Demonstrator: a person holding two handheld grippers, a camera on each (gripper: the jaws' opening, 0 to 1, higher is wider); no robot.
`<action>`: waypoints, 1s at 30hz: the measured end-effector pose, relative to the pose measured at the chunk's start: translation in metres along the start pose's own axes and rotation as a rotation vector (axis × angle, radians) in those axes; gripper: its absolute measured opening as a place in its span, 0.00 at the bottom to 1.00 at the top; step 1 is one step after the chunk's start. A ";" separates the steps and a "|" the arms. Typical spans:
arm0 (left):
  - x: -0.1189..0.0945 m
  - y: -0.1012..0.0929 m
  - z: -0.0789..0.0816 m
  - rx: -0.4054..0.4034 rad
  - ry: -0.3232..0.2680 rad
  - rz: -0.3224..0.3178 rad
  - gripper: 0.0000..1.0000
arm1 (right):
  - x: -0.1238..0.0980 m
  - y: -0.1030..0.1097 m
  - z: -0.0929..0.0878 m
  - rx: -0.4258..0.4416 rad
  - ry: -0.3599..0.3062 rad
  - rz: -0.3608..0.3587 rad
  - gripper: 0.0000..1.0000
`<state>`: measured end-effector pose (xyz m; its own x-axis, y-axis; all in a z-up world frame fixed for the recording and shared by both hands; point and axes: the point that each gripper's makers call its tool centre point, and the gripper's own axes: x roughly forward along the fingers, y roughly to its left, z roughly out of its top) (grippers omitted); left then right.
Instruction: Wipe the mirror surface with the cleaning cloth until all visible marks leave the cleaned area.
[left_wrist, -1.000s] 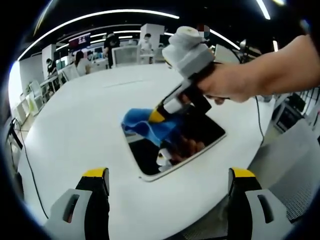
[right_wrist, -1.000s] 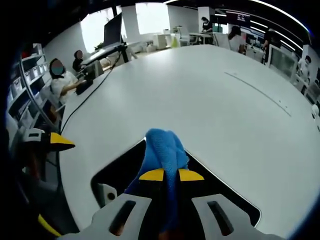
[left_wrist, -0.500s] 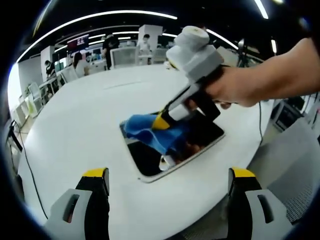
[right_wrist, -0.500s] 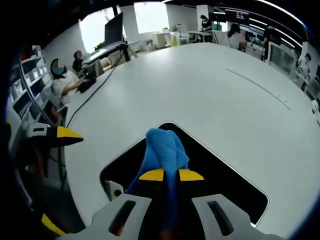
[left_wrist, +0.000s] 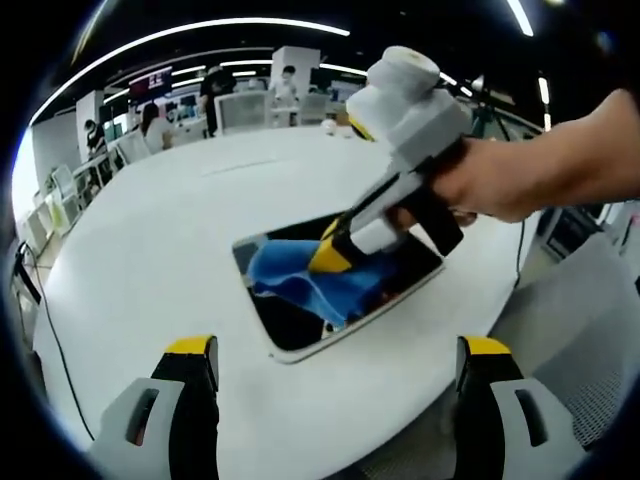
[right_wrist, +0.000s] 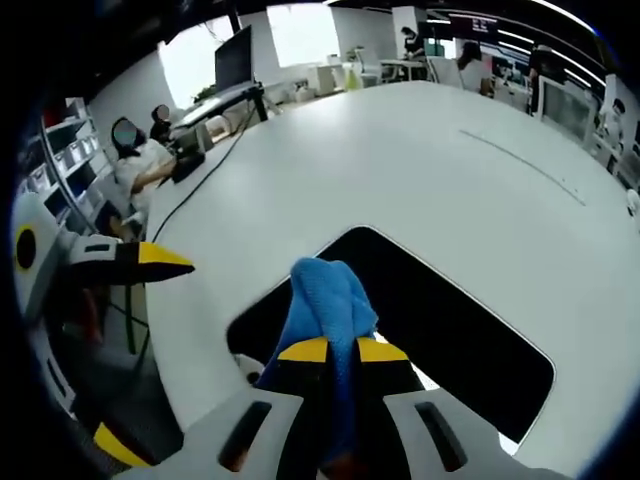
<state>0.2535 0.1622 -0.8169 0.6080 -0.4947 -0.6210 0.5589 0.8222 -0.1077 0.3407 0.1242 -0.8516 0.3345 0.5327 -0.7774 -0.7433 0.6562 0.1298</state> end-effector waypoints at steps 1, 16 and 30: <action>0.000 0.000 0.000 -0.004 -0.002 0.002 0.99 | -0.001 0.002 -0.002 -0.005 0.002 0.003 0.03; -0.001 0.002 0.000 0.000 -0.001 0.010 0.99 | -0.006 0.017 -0.011 -0.010 0.007 0.023 0.03; 0.000 -0.001 0.001 0.007 -0.009 -0.004 0.99 | -0.013 0.034 -0.023 -0.011 0.013 0.029 0.03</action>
<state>0.2537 0.1613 -0.8157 0.6111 -0.5004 -0.6134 0.5649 0.8185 -0.1049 0.2977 0.1269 -0.8515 0.3054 0.5447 -0.7811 -0.7591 0.6345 0.1457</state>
